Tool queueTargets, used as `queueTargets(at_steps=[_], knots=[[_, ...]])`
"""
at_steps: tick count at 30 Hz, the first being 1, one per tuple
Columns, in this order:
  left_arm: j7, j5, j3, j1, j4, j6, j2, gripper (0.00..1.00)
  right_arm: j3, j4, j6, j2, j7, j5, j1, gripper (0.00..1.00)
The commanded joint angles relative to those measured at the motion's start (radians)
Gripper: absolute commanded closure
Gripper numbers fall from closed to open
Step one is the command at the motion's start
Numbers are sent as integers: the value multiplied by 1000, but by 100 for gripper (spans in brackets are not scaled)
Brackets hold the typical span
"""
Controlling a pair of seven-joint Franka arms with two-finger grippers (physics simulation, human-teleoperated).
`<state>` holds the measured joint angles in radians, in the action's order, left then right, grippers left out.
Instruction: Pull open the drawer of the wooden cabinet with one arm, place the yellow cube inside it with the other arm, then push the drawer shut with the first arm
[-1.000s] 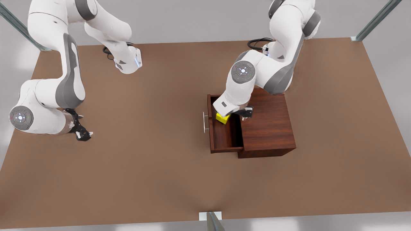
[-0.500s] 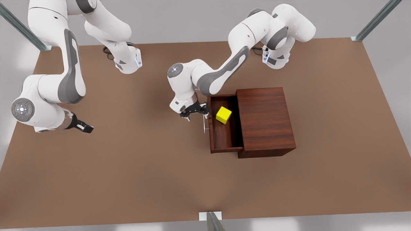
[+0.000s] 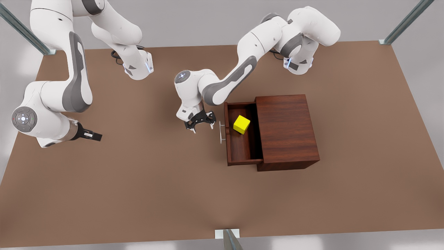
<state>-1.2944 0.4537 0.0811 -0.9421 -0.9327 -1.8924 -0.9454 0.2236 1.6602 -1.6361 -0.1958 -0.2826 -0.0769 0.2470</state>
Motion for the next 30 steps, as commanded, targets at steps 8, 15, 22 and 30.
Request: queueTargets(at_steps=[8, 15, 22, 30], knots=[[58, -83, -1, 60, -61, -122, -4, 0, 0, 0, 1, 1, 163, 0, 0, 0], [81, -78, -3, 74, -112, -10, 13, 0, 2, 0, 1, 1, 163, 0, 0, 0], [113, -87, -4, 98, -141, 200, 69, 0, 0, 0, 1, 1, 163, 0, -2, 0], [119, -86, -4, 149, -163, 234, 92, 0, 0, -2, 1, 1, 164, 0, 0, 0]])
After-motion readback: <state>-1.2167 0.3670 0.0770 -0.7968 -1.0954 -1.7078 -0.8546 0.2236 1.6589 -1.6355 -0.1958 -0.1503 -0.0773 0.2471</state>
